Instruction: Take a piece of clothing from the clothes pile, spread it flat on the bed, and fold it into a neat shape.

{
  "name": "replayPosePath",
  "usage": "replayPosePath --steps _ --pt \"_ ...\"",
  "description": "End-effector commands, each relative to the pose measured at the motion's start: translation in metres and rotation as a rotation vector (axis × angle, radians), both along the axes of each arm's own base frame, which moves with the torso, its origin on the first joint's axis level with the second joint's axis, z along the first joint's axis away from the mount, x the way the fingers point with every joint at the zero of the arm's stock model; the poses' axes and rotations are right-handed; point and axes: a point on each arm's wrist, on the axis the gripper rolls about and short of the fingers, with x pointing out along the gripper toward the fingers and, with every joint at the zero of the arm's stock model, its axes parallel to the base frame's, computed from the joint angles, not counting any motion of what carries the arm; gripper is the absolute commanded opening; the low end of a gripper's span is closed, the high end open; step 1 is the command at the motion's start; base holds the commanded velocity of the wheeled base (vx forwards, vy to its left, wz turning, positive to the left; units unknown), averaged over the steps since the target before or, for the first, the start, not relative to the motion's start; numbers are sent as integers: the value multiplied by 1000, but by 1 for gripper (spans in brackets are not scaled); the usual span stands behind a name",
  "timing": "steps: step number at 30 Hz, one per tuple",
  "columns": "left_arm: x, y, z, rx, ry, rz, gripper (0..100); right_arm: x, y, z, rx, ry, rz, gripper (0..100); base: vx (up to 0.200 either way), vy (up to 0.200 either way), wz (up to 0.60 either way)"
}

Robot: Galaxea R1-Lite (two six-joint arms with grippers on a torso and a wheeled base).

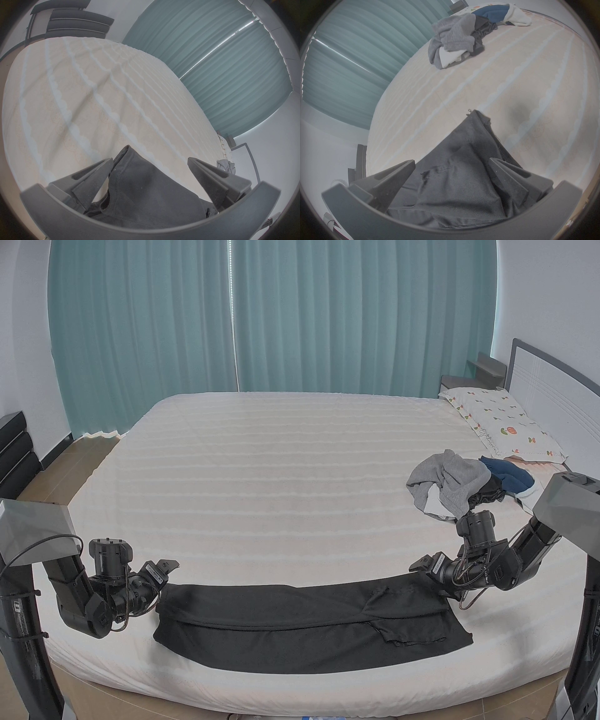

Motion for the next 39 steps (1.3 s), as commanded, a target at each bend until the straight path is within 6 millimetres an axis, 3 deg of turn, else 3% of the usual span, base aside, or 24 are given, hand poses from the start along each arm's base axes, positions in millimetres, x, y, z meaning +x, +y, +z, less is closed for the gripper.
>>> replayPosePath --steps 1,5,6,17,29,38,39 --pt "-2 -1 -7 0 25 -4 100 1 1 -18 -7 44 4 100 0 0 0" --pt "-3 -1 -7 0 30 -4 100 -1 1 -20 6 57 26 100 0 0 0" --pt "-3 -1 -8 0 30 -4 100 -1 1 -20 6 58 27 0 0 0 0" --pt "-4 -1 -7 0 32 -4 100 -2 -3 -17 7 52 15 0 0 0 0" --pt "-4 -1 -7 2 31 -4 100 -2 -7 8 34 -88 7 0 0 0 0" --pt "-4 -1 -7 2 31 -4 100 0 -17 8 -8 -175 27 0 0 0 0" --pt "-4 -1 -7 2 30 -4 100 0 -18 -1 -21 -163 35 0 0 0 0"
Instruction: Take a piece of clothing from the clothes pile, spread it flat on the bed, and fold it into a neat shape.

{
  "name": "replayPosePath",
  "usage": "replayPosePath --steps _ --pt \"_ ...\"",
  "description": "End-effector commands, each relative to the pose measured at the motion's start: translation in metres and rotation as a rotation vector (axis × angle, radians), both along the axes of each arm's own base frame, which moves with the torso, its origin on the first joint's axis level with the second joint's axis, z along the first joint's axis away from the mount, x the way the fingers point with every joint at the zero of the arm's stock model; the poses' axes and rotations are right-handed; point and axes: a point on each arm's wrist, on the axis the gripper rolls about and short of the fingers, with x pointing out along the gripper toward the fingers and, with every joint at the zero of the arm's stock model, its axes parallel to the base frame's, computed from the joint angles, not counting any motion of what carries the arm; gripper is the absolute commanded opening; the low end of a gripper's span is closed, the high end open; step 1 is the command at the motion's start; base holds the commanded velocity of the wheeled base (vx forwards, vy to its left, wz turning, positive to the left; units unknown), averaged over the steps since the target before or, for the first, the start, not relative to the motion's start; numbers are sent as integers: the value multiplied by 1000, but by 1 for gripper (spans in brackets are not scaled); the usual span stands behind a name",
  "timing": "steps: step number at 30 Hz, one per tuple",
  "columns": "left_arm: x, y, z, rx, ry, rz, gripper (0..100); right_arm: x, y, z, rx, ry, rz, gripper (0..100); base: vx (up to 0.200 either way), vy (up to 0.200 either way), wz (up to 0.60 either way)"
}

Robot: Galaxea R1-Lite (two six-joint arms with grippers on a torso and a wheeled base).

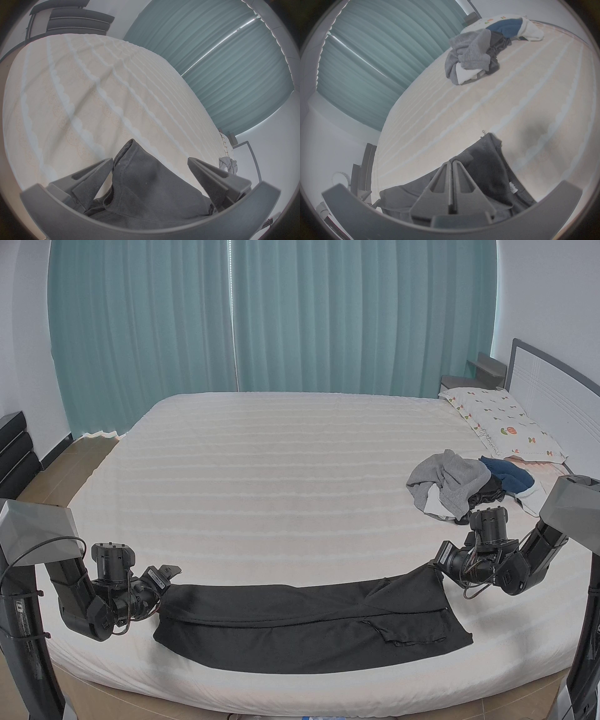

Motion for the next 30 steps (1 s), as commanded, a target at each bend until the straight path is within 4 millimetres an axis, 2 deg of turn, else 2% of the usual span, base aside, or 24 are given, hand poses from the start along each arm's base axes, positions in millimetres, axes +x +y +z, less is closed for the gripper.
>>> replayPosePath --steps 1,6,11,12,15,18,21,25,29,30 --pt "0 0 0 0 0 0 100 -2 -5 -18 -21 41 -2 0 0 0 0" --pt "0 0 0 0 0 0 100 -4 -5 -41 -60 108 23 0 0 0 0" --pt "0 0 0 0 0 2 100 -4 -5 -45 -77 113 30 0 0 0 0" --pt "0 0 0 0 0 2 100 -4 -4 -44 -87 99 38 100 0 0 0" --pt "0 0 0 0 0 2 100 -1 -4 -35 -86 63 39 100 0 0 0" --pt "0 1 0 0 1 3 100 2 -3 -4 -74 -40 40 100 0 0 0" --pt "0 1 0 0 0 3 100 6 5 16 -77 -99 66 100 0 0 0" --pt "0 2 -1 0 4 6 100 11 28 23 -95 -121 136 100 0 0 0" --pt "0 2 -6 -1 18 9 100 12 53 12 -110 -88 212 100 0 0 0" --pt "0 2 -6 -1 18 9 100 12 53 12 -110 -88 212 100 0 0 0"
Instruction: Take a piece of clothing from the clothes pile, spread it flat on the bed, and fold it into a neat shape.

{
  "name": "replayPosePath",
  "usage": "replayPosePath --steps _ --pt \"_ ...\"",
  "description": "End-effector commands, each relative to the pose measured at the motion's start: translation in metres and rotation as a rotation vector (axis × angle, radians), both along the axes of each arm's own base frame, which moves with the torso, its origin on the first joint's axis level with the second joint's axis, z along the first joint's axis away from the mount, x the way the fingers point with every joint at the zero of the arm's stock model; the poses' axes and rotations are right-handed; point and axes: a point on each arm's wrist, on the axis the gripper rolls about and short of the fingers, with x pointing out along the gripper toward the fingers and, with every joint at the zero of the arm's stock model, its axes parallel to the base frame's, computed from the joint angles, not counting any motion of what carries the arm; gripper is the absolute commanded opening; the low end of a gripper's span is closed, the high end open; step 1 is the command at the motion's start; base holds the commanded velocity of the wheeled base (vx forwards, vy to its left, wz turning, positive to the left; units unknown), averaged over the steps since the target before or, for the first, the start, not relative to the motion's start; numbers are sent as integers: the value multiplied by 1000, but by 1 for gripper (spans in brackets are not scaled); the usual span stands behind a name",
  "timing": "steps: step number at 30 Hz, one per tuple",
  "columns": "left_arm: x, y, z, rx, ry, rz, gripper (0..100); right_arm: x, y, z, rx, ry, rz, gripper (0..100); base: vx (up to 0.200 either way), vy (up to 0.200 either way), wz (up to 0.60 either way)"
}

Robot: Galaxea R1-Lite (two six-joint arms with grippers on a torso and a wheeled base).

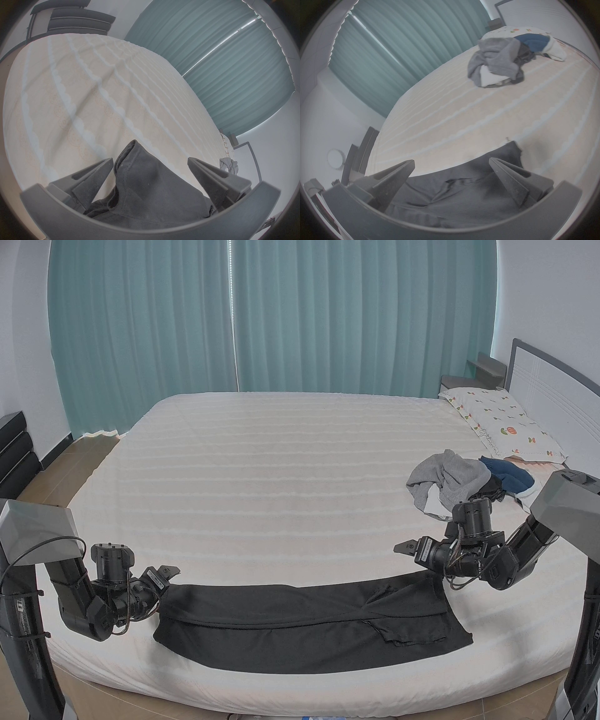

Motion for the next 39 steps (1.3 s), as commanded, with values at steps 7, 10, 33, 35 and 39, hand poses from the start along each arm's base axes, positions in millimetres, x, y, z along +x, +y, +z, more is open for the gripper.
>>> replayPosePath --steps 7,10,33,35,39 --pt "0 2 -9 -1 29 10 100 2 52 -37 -117 20 164 100 0 0 0" --pt "0 2 -10 0 30 9 100 5 55 -45 -154 14 175 100 0 0 0" --pt "0 2 -10 0 30 9 100 7 69 -52 -245 17 221 0 0 0 0" --pt "0 2 -10 0 30 9 100 7 69 -52 -248 17 218 0 0 0 0" --pt "0 2 -10 0 30 9 100 8 69 -49 -244 1 212 0 0 0 0"
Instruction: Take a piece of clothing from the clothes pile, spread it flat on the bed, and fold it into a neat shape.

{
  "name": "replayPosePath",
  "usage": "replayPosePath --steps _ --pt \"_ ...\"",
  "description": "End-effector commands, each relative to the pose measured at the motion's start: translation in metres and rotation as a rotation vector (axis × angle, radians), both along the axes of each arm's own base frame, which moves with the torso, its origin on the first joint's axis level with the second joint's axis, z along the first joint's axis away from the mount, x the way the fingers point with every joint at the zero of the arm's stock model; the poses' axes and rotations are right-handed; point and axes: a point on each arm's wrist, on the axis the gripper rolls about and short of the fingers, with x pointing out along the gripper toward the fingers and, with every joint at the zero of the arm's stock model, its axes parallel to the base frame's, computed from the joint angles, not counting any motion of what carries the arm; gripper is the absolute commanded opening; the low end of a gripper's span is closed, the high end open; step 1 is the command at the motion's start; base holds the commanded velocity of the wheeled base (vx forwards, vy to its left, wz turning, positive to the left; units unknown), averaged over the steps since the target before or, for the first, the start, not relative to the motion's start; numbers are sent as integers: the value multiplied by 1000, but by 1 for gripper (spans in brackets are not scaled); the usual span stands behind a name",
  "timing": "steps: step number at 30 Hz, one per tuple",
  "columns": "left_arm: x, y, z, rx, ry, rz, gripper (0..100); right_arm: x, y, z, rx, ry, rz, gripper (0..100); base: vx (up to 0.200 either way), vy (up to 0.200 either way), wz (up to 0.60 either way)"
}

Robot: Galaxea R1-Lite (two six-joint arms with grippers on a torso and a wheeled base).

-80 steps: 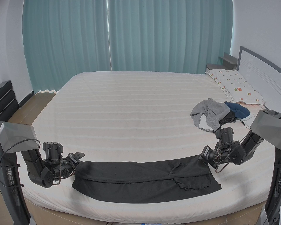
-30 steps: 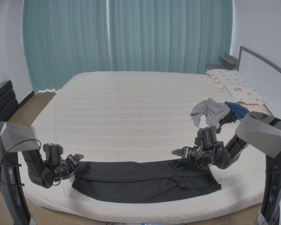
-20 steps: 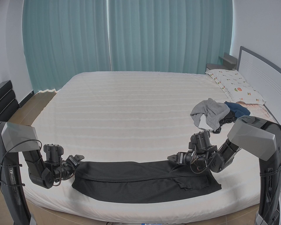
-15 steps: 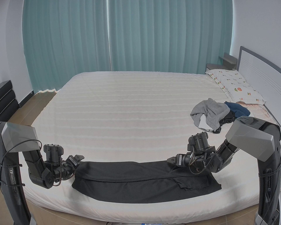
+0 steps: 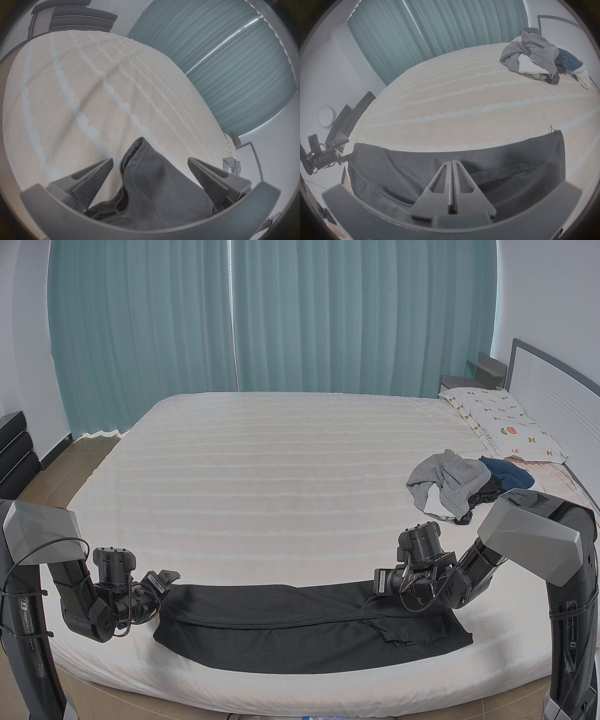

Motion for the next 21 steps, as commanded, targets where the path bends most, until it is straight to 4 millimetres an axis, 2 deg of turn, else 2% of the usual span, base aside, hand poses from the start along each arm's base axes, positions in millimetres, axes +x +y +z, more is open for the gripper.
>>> replayPosePath --steps 1,11,12,21 --pt "0 0 0 0 1 0 100 1 0 4 4 -15 -3 0 0 0 0" --pt "0 0 0 0 1 0 100 -1 -5 4 -74 -29 6 0 0 0 0" --pt "0 0 0 0 1 0 100 0 -5 4 -80 -33 9 100 0 0 0" --pt "0 0 0 0 1 0 100 0 -4 0 -93 -8 15 100 0 0 0"
